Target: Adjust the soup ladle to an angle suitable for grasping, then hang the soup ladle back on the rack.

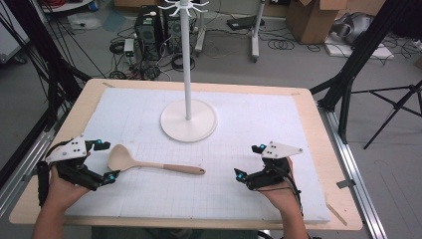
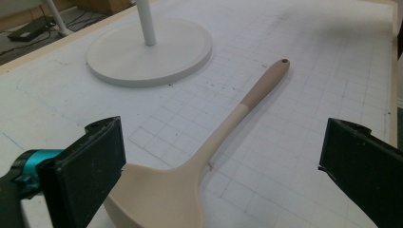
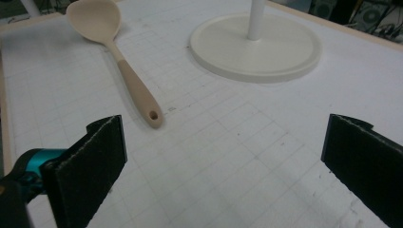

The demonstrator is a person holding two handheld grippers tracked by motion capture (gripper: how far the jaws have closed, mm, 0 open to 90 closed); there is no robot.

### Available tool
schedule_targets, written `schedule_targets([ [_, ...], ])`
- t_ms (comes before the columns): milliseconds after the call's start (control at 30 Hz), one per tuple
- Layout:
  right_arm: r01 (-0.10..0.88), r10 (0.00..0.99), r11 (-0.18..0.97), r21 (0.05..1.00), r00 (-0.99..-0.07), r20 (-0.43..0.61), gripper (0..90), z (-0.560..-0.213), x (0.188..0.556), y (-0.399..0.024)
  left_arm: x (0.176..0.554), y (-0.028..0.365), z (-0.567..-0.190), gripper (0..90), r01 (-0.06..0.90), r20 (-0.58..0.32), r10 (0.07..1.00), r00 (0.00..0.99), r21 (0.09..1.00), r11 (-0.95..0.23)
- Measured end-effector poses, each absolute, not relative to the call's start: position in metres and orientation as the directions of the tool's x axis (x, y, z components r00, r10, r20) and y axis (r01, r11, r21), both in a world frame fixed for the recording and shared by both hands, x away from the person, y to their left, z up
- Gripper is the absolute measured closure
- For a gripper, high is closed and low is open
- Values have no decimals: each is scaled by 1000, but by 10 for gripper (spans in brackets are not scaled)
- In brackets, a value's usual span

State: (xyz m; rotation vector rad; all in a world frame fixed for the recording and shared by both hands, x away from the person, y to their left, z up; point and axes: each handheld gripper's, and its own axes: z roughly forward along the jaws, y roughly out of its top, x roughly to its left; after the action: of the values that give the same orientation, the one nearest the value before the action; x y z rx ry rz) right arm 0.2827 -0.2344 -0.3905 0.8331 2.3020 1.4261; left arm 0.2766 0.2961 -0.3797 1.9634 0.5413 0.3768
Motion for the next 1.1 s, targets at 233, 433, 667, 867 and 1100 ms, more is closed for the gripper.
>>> schedule_targets([
  [233,309,625,324,894,-779,43,0,-391,282,-236,275,299,-375,17,194,39,528,848,905,-378],
  [433,306,626,308,901,-778,49,0,-390,282,-240,276,296,-376,17,195,36,522,852,904,-381],
  [667,309,629,298,903,-775,58,1,-390,281,-244,278,288,-381,17,205,19,502,865,899,-387],
  [867,319,623,311,895,-780,61,1,-392,281,-243,280,282,-382,17,207,14,485,874,894,-399],
  [1100,313,612,316,896,-788,60,1,-392,281,-244,291,269,-371,17,177,49,444,895,873,-454],
])
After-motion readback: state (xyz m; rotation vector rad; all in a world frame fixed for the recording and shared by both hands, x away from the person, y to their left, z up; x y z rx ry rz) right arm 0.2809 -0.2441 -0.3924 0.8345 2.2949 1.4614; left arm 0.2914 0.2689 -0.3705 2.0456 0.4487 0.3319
